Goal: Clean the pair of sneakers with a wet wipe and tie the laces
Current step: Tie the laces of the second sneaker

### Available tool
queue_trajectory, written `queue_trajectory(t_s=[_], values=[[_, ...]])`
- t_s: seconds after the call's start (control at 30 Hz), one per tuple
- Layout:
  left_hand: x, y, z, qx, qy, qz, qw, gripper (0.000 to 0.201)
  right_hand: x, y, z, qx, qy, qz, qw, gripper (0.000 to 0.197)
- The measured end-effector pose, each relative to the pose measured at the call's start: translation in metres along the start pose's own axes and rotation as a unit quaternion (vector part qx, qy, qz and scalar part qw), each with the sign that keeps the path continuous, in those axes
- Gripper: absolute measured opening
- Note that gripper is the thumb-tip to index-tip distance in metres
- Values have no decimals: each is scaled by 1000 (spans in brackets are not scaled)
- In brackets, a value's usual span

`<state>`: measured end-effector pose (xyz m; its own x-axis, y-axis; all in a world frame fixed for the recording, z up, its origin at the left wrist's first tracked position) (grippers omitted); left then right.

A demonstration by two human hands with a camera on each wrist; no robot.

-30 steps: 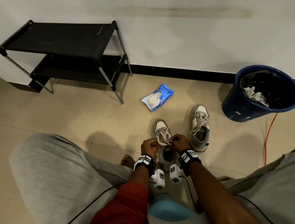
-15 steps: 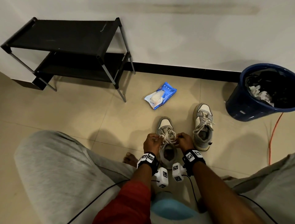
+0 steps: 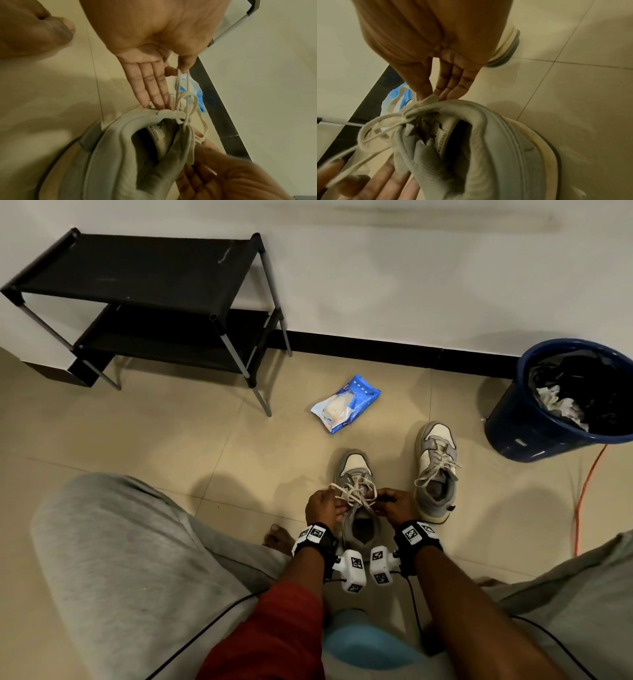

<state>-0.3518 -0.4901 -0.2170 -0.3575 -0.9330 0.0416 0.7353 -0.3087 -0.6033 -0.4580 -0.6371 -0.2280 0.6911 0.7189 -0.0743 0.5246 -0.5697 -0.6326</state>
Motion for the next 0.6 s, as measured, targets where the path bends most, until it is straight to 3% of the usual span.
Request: queue_trajectory(t_s=[0.13, 0.3, 0.37, 0.43, 0.53, 0.6], values=[[1, -3, -4, -24, -8, -33, 999, 7, -5, 1, -1, -26, -5, 13, 1000, 18], [-2, -3, -12, 31, 105, -37, 993, 9, -4, 5, 1, -35, -50, 40, 997, 22], [-5, -2, -7, 13, 59, -12, 998, 16, -9, 7, 3, -15, -29, 77, 996, 23], [-8, -3, 0, -37, -22, 4, 999, 26, -14, 8, 7, 40, 60, 108, 991, 25], [-5, -6, 7, -76, -71, 10, 994, 37, -13, 8, 7, 75, 115, 86, 987, 24], [-1, -6, 5, -64, -84, 3, 994, 29, -10, 7, 6, 85, 98, 58, 990, 17]])
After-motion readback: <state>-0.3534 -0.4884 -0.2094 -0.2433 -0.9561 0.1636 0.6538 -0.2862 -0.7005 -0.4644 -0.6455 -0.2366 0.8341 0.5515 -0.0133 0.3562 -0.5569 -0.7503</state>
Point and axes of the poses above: each hand's wrist, its own y-axis towards the middle knuckle, its own x-axis out of the palm, z = x × y, the point moved 5 cm from there along y, towards the middle knuckle, and after that the axes turned 8 degrees about x, right-handed, at the moved point
